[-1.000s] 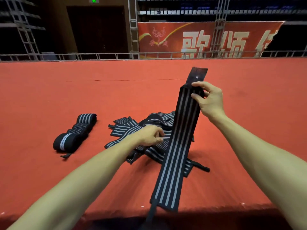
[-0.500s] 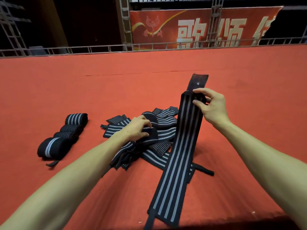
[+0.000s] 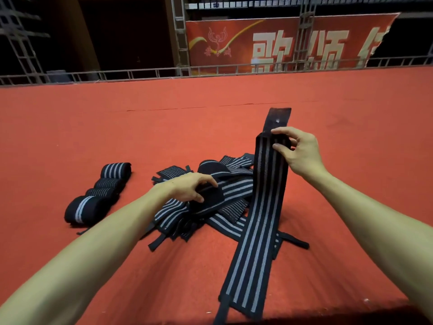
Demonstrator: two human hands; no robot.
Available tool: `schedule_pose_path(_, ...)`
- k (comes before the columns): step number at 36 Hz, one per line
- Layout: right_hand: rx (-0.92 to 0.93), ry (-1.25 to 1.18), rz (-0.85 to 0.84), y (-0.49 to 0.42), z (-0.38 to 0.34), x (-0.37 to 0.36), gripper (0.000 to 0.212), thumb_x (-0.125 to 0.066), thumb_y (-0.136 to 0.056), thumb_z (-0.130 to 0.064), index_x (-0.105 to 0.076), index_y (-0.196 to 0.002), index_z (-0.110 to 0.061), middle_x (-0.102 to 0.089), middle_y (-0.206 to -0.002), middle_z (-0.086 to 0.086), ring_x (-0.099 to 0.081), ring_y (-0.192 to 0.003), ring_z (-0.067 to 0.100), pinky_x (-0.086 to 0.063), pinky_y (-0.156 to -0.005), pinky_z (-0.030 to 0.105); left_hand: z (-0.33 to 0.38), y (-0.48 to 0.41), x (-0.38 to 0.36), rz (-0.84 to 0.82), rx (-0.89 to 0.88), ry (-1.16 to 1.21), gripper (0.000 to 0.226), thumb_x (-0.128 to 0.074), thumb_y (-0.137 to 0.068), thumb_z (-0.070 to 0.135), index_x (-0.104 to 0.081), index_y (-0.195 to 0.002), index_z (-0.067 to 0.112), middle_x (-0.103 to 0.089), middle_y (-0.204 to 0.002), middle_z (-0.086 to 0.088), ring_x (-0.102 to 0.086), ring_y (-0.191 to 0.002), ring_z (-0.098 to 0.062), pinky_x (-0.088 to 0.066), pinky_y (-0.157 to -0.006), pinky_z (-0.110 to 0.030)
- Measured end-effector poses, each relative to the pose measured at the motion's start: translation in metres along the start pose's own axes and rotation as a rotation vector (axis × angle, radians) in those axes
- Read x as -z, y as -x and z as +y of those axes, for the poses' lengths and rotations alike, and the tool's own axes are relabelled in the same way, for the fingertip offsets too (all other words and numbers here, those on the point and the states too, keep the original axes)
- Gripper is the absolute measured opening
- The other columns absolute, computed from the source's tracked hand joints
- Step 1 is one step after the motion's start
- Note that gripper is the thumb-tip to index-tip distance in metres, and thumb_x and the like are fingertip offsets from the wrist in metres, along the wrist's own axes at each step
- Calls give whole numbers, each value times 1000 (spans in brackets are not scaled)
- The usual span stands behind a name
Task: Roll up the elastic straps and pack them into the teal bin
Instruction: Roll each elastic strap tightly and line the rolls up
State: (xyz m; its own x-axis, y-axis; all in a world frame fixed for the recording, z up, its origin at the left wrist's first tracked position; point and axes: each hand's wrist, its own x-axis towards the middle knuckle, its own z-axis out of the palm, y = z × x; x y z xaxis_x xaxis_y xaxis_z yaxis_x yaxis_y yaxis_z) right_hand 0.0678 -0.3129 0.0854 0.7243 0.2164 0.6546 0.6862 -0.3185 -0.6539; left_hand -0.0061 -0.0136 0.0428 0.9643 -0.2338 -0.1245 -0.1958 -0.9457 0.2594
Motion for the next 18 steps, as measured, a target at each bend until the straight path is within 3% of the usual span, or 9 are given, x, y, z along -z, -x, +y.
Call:
schedule_pose_path(7,7,3,6,-1,-10,-2,35,-72,-83,1,-72,-108,-22,-70,-99,-11,-69,-93,21,-54,-88,44,-26,46,15,-62,42,118,60,-76,-78,8,-61,-132,30,-62,-124,10,-59,-109,-8,-45,-91,-17)
schedule_pose_path(11,16,0,-3,-2,-20,-8,33,-72,-83,2,-73,-109,-18,-70,-100,-8,-68,-95,20,-53,-90,45,-41,69,9,-97,86,88,45,-75,-84,33,-62,-127,35,-59,-131,12,-52,-122,-7,-40,-106,-30)
schedule_pose_path(14,29,2,-9,-1,-27,-13,33,-72,-82,2,-73,-109,-18,-70,-100,-8,-68,-94,20,-53,-90,45,-43,78,-3,-75,95,55,37,-70,-90,34,-59,-125,34,-58,-131,5,-51,-123,-13,-39,-102,-29)
schedule_pose_path(18,43,5,-26,0,-34,-17,33,-71,-82,3,-73,-109,-16,-69,-101,-8,-65,-94,15,-53,-90,42,-31,79,-18,-23,74,-40,41,-65,-93,34,-50,-132,30,-57,-132,1,-53,-121,-18,-41,-99,-33)
